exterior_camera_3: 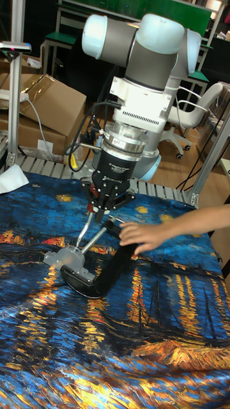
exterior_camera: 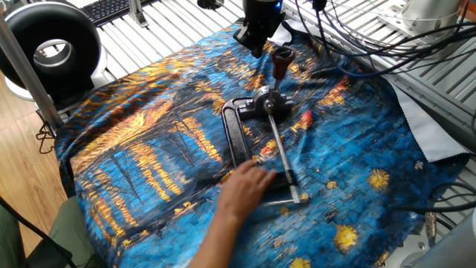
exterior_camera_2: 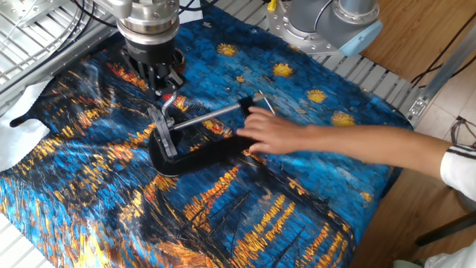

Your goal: Push down the lever

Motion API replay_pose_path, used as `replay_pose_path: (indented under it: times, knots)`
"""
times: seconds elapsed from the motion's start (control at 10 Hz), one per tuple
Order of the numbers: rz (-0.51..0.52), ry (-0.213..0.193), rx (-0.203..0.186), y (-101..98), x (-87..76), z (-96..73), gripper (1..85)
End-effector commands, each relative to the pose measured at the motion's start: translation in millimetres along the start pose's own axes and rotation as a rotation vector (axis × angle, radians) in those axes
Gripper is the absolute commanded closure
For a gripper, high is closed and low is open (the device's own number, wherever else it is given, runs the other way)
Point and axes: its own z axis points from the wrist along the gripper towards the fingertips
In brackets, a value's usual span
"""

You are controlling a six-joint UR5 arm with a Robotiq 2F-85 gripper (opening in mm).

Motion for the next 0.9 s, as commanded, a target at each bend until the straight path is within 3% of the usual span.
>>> replay_pose_path:
  times: [0.0,0.2,0.3,0.8]
  knots:
    - [-0.053,-0.010,-0.029,6.8,-2.5,-1.4,84.7]
    - [-0.095,0.029,-0.020,4.2,7.7,-1.4,84.7]
    - [-0.110,0.030,0.003,-1.8,7.7,-1.4,84.7]
    - [-0.078,0.046,-0.002,-0.8,11.9,-1.5,84.7]
